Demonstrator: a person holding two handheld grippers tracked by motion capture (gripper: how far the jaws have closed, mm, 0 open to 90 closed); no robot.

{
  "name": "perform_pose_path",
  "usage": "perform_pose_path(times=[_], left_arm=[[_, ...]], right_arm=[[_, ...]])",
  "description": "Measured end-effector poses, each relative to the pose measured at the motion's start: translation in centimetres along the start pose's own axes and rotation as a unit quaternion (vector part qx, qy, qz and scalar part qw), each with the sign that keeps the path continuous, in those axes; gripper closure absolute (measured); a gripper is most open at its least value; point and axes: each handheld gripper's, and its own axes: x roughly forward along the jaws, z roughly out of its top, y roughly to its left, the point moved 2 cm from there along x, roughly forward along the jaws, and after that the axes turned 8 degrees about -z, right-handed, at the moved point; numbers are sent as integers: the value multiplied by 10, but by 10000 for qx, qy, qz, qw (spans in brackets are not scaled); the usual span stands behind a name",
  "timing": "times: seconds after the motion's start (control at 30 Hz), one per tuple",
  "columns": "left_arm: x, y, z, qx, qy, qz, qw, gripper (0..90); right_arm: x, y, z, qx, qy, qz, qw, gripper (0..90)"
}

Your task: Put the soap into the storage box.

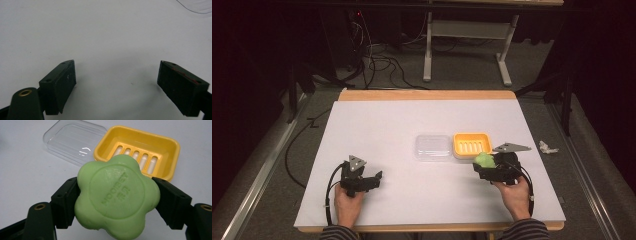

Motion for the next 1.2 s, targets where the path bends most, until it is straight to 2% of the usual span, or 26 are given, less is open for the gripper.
perform_pose_path(times=[0.23, 0.47, 1.2], left_arm=[[0, 0, 0, -17, 7, -3, 10000, 159], [0, 0, 0, -15, -2, -16, 10000, 159], [0, 0, 0, -4, -7, -10, 10000, 159]], right_arm=[[0, -5, 10, 26, -23, -50, 10000, 271], [1, -7, 20, -63, -27, -134, 9999, 271], [23, -16, 40, 30, 118, -254, 9996, 271]])
